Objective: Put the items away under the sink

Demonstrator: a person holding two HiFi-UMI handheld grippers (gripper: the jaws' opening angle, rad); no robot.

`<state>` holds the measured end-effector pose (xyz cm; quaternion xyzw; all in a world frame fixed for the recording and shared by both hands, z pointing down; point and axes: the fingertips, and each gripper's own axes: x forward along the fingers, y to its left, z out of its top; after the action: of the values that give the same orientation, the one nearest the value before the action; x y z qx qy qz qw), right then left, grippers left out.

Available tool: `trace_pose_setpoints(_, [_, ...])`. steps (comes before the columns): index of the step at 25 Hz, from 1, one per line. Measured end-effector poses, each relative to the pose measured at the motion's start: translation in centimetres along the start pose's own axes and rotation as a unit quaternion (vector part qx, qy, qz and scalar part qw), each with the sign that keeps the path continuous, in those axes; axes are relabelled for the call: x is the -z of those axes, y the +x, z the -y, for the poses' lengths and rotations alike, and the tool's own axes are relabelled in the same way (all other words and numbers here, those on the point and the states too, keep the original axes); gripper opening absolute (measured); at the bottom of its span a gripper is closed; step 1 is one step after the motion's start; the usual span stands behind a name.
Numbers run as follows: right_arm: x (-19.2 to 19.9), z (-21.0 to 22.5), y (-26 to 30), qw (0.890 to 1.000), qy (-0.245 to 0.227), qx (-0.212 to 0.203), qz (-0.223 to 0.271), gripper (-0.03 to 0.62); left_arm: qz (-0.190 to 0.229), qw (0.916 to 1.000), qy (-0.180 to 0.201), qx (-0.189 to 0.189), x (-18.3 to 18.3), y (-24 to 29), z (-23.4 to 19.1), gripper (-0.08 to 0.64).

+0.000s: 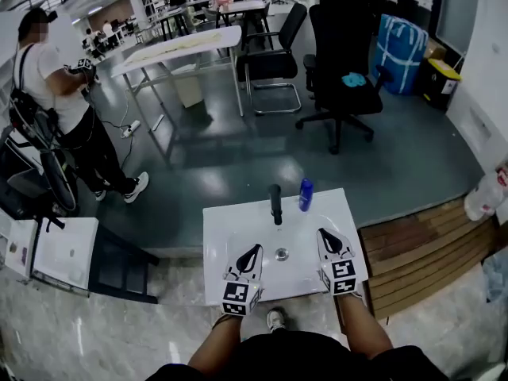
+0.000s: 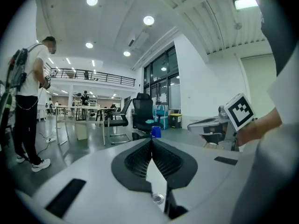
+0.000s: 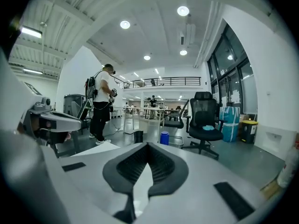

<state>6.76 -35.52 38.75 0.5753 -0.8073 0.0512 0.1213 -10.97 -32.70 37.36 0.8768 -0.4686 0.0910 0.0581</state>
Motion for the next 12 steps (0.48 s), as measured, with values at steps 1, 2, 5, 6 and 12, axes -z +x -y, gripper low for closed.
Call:
trace_pose_setpoints(1, [-0.1, 0.4, 0.5, 1.000, -0.001, 0.001, 0.000, 0.020, -0.002, 1.0000, 0.000, 0.004, 0.1, 0.3, -0.3, 0.021])
trace_pose_setpoints(2, [-0.1, 0.7, 1.0, 1.000, -0.004, 0.002, -0.001, 0.020, -0.005, 1.0000, 0.000, 0.006, 0.3, 0.5, -0.6, 0.021])
trace_pose_setpoints(5, [0.4, 1.5, 2.6, 1.000, -0.013, 0.006, -0.014, 0.021, -0.011, 0.9999, -0.002, 0.009, 0.9, 1.0, -1.6, 0.021])
trace_pose_setpoints(6, [0.6, 1.8, 3.2, 1.000, -0.013, 0.006, -0.019, 0.021, -0.011, 0.9999, -0.004, 0.010, 0.9, 1.2, -1.7, 0.021])
trace_pose_setpoints(12, [1.6, 2.4, 7.5, 0.999, 0.010, -0.009, -0.041, 0.146, -0.015, 0.9997, -0.005, 0.019, 1.5, 2.0, -2.5, 0.021])
